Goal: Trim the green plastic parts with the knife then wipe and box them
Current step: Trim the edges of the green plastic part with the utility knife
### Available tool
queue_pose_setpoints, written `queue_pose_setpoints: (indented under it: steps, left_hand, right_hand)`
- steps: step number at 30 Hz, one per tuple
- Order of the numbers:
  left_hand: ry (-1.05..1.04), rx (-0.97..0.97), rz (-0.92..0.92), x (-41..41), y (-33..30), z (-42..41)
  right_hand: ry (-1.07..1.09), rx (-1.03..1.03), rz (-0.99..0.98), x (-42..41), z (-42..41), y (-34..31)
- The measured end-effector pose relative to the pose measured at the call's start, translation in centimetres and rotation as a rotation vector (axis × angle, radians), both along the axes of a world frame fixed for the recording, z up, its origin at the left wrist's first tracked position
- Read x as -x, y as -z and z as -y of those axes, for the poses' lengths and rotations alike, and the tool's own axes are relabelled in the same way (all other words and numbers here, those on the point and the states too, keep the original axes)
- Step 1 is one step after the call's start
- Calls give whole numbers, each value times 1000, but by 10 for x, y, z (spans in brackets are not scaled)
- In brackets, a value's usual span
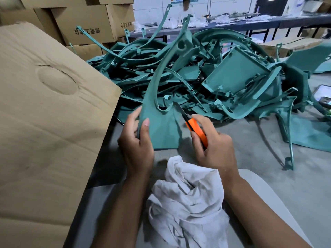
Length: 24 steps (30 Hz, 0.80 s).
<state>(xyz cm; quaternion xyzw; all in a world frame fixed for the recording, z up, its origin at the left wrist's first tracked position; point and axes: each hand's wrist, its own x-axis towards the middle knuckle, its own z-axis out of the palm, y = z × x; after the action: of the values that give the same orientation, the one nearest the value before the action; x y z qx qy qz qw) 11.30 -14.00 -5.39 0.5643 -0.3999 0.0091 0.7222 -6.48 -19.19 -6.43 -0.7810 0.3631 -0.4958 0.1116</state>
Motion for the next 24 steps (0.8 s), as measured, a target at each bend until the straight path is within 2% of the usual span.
queue_pose_setpoints:
  steps: [6,10,14,17,20,22,24]
  left_hand:
    - [-58,37,11,-13,-5,-4]
    - [-91,43,-21,-13,-11,-4]
    - [-92,98,-232,-20,-14,-3]
    - [75,60,-350,-19,-19,-3]
    - [477,-143,-572,-20,-25,-10]
    - [722,-365,-529,-23,-22,-18]
    - [792,-494,-463,-22,-19,-22]
  right_hand:
    - [-21,0,-17,-3,-7,-4]
    - [4,-36,41,-3,-5,-1]
    - [120,-79,184,5,5,-2]
    - [76,-116,190,10,6,-2]
    - [-11,-110,169,8,2,-3]
    - [-73,-118,170,8,2,-4]
    - [-121,-116,155,9,2,-4]
